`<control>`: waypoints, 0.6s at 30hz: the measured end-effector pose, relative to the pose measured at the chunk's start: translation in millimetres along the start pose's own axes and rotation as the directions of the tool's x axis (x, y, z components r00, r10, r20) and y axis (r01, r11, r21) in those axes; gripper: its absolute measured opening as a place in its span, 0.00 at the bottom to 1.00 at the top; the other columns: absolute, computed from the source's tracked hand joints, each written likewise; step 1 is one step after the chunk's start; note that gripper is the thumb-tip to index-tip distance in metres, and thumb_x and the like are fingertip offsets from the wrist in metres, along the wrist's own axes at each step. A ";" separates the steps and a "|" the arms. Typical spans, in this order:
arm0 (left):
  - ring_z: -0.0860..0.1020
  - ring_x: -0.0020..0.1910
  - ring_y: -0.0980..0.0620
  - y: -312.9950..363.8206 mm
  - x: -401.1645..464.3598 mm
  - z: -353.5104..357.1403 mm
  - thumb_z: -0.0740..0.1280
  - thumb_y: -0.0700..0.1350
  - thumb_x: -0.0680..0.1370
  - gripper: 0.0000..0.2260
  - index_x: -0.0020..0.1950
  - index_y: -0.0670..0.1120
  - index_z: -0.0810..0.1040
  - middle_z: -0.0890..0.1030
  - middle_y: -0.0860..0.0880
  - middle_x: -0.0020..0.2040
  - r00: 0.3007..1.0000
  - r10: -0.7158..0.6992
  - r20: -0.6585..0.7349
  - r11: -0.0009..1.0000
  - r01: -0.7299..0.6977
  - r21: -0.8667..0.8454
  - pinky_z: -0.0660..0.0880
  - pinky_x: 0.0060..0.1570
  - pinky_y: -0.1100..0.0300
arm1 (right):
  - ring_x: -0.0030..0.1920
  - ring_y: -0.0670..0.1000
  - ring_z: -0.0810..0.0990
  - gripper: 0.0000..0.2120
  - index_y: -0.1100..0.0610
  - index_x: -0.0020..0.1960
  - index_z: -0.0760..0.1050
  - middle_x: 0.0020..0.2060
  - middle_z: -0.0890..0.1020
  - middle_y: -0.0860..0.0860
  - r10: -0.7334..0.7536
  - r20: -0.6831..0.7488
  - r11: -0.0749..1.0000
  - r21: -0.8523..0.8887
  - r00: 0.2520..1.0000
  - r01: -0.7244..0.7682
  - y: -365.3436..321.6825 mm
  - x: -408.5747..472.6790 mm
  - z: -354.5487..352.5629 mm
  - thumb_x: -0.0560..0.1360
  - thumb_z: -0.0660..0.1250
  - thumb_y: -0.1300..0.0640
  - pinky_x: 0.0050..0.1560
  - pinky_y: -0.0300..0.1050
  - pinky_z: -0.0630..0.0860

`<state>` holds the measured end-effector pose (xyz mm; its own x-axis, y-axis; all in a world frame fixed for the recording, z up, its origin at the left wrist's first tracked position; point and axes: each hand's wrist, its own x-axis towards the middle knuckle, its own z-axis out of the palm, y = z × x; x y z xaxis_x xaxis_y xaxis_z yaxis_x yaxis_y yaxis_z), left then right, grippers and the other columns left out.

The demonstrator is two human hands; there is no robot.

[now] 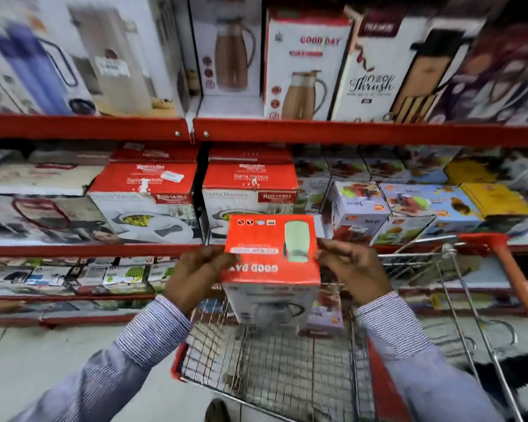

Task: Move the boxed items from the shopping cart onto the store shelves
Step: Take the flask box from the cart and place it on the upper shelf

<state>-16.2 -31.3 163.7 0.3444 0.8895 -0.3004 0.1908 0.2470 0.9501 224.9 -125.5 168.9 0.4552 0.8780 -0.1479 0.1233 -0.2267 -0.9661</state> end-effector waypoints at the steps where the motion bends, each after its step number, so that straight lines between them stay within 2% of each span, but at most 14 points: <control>1: 0.85 0.39 0.44 16.3 -2.8 -2.2 0.72 0.44 0.73 0.04 0.43 0.45 0.84 0.88 0.48 0.38 0.998 0.064 0.000 0.998 -0.064 0.009 0.82 0.37 0.54 | 0.39 0.40 0.84 0.14 0.57 0.54 0.81 0.45 0.86 0.52 -0.050 -0.013 0.999 -0.003 0.999 0.050 -17.9 2.5 -2.4 0.68 0.73 0.61 0.44 0.37 0.81; 3: 0.86 0.44 0.41 44.8 -5.6 -7.3 0.74 0.52 0.65 0.15 0.47 0.45 0.86 0.88 0.45 0.43 0.986 0.165 0.002 0.986 -0.165 0.028 0.83 0.44 0.47 | 0.37 0.39 0.84 0.14 0.58 0.54 0.82 0.44 0.86 0.52 -0.149 -0.027 0.989 0.003 0.989 0.149 -50.9 5.2 -5.2 0.68 0.74 0.60 0.44 0.39 0.81; 4: 0.86 0.45 0.40 58.1 -7.0 -10.2 0.74 0.56 0.63 0.18 0.47 0.47 0.86 0.88 0.44 0.45 0.979 0.204 -0.013 0.978 -0.203 0.037 0.83 0.47 0.43 | 0.35 0.38 0.83 0.15 0.60 0.55 0.81 0.43 0.86 0.51 -0.198 -0.029 0.980 0.014 0.980 0.199 -66.6 4.9 -5.6 0.69 0.73 0.61 0.42 0.36 0.81; 7: 0.85 0.47 0.40 92.3 -10.6 -20.3 0.73 0.60 0.63 0.19 0.47 0.50 0.87 0.88 0.45 0.45 0.940 0.335 -0.057 0.941 -0.331 0.076 0.80 0.53 0.37 | 0.33 0.36 0.82 0.14 0.62 0.56 0.80 0.41 0.85 0.47 -0.314 -0.031 0.947 0.053 0.949 0.316 -105.9 4.8 -5.3 0.70 0.71 0.63 0.35 0.29 0.77; 9: 0.86 0.46 0.41 113.5 -15.9 -24.9 0.72 0.60 0.64 0.18 0.46 0.51 0.87 0.89 0.48 0.44 0.903 0.419 -0.101 0.907 -0.411 0.086 0.81 0.52 0.38 | 0.36 0.37 0.83 0.14 0.62 0.56 0.80 0.37 0.86 0.43 -0.378 -0.035 0.921 0.086 0.925 0.380 -128.3 5.9 -4.0 0.71 0.71 0.64 0.36 0.30 0.77; 11: 0.86 0.43 0.49 133.3 -22.7 -29.4 0.73 0.57 0.67 0.13 0.45 0.51 0.87 0.89 0.52 0.42 0.846 0.516 -0.134 0.856 -0.502 0.126 0.82 0.47 0.44 | 0.37 0.37 0.83 0.13 0.58 0.55 0.79 0.32 0.84 0.37 -0.444 -0.040 0.890 0.095 0.895 0.446 -149.3 7.6 -1.7 0.71 0.70 0.65 0.37 0.29 0.77; 13: 0.86 0.42 0.55 151.1 -28.8 -35.1 0.74 0.51 0.70 0.08 0.46 0.50 0.87 0.89 0.54 0.43 0.795 0.584 -0.163 0.812 -0.566 0.144 0.81 0.46 0.52 | 0.37 0.38 0.84 0.13 0.54 0.53 0.79 0.32 0.84 0.36 -0.503 -0.048 0.856 0.114 0.863 0.505 -169.7 7.5 0.9 0.71 0.70 0.66 0.37 0.30 0.77; 16: 0.86 0.44 0.51 175.7 -29.6 -48.0 0.70 0.58 0.68 0.17 0.50 0.50 0.87 0.89 0.52 0.44 0.713 0.663 -0.228 0.748 -0.642 0.169 0.82 0.47 0.49 | 0.42 0.42 0.85 0.14 0.56 0.55 0.80 0.37 0.86 0.41 -0.571 -0.052 0.811 0.121 0.819 0.573 -200.1 9.1 7.0 0.71 0.70 0.65 0.40 0.32 0.79; 18: 0.86 0.43 0.50 191.4 -27.1 -55.0 0.69 0.60 0.67 0.20 0.52 0.50 0.86 0.88 0.52 0.45 0.656 0.705 -0.269 0.707 -0.679 0.198 0.83 0.44 0.49 | 0.45 0.44 0.85 0.15 0.59 0.58 0.79 0.41 0.87 0.44 -0.606 -0.050 0.786 0.111 0.794 0.608 -218.9 11.7 12.4 0.72 0.69 0.65 0.43 0.34 0.80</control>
<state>-39.6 13.0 358.3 0.1130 0.8611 0.4957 0.0835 -0.5054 0.8588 192.4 -60.4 376.0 0.3308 0.8132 0.4787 0.2755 0.4020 -0.8732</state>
